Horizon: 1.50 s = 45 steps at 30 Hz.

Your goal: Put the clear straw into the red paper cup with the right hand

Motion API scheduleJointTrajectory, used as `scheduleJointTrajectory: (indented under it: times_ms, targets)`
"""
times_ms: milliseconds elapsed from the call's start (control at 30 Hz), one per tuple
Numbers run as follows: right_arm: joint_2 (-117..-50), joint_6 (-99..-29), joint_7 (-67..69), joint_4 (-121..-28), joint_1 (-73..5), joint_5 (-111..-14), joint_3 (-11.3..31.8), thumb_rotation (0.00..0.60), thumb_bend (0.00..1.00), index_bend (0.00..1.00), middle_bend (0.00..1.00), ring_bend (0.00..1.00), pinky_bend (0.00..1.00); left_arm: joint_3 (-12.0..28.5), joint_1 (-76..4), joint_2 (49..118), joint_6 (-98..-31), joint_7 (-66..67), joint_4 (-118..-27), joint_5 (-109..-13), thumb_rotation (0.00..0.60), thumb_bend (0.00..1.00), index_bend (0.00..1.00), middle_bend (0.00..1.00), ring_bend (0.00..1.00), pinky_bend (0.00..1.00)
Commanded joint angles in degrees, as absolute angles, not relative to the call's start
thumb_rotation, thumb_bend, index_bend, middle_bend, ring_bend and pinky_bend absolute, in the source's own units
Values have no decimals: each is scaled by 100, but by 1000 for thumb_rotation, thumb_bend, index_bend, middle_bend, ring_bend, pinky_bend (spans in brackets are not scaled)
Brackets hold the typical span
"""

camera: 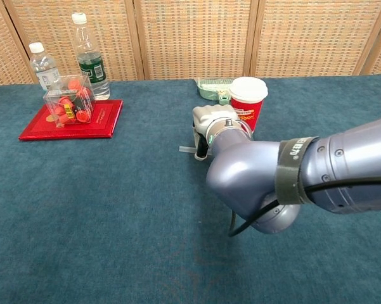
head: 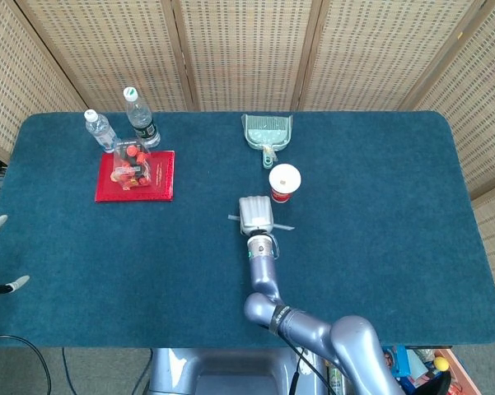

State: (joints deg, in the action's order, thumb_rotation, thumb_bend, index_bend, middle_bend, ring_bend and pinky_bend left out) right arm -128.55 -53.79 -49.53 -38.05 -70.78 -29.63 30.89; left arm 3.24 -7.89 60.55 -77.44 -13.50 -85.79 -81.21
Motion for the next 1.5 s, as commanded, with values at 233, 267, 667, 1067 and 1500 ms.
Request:
scheduleJointTrajectory:
  times_ms: [233,267,667,1067,1500]
  targets:
    - [-12972,-5339,-5029,-3572,-7076,-3129,3123,600,414,530,1000,966,1000,318,-781,6044,-7765,-1418,-8560,-8157,600,0,0,0,0,0]
    - [-12976,-5330,-5053,-3567,-7070,-3121,3138,600,414,532,1000,966,1000,318,-779,6043,-7769,-1426,-8557,-8158,600,0,0,0,0,0]
    - [-12984,-5353,-5310,-3772,-6953,-3170,3164,600,453,630,1000,966,1000,305,-795,6002,-7735,-1497,-8579,-8198,600,0,0,0,0,0]
    - [-12035,-5771,-4468,-5918,-6437,-4056,3056,600,513,692,1000,966,1000,281,-857,6029,-7612,-1418,-8589,-8200,600,0,0,0,0,0]
    - [-10095,-5597,-2083,-9351,-5396,-4658,3967,600,582,710,1000,966,1000,302,-819,6162,-7805,-1108,-8617,-8224,600,0,0,0,0,0]
